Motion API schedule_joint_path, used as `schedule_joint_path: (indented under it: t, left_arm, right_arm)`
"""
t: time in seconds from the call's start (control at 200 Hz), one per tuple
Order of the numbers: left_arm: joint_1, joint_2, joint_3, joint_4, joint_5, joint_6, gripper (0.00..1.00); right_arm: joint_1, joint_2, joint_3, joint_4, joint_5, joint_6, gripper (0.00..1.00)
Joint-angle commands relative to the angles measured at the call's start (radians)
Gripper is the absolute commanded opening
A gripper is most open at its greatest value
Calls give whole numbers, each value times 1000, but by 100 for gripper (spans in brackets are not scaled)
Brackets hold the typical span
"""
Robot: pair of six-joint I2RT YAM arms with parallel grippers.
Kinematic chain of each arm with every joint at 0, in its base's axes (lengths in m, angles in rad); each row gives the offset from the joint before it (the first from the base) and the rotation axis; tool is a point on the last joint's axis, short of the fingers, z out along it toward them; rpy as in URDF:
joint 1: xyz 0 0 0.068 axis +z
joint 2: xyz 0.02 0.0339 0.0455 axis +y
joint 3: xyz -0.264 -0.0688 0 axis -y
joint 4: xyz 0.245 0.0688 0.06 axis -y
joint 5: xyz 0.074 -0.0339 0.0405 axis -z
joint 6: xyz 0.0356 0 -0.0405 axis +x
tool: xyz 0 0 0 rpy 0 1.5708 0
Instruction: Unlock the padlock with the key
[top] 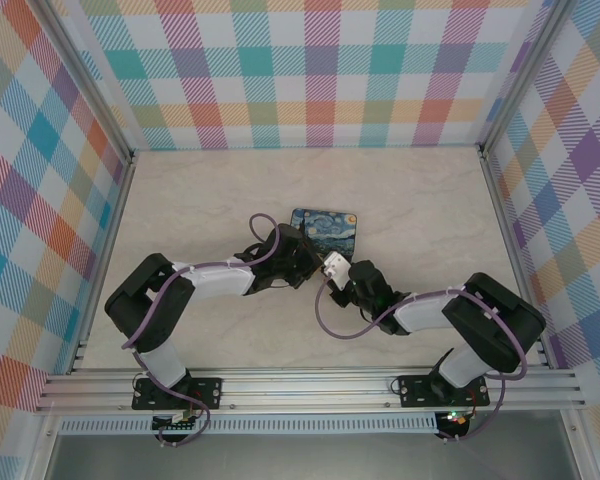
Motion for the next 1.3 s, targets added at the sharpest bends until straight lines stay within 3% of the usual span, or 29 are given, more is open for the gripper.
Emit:
schedule_joint_path:
  t: [0.0,0.32,0.52,1.005,1.155,1.295]
  left_arm:
    - [3,-36,-5,6,24,17,2]
    - [5,-32,-9,-4,27,27,2]
    - [3,-39,-22,-1,23,38,2]
    - [5,-40,-44,9,18,54,2]
    - [4,-32,-46,15,21,53,4]
    - [4,-23,-39,13,20,54,16]
  right_arm:
    - [2,4,28,37,4,16,3]
    - [-7,-22,35,13,-47,33,0]
    - [-124,-39,36,18,-349,249,0]
    - [-240,79,48,176,-632,591,0]
    - [-244,97,59,152,-632,597,0]
    - [-241,78,53,88,-583,538,0]
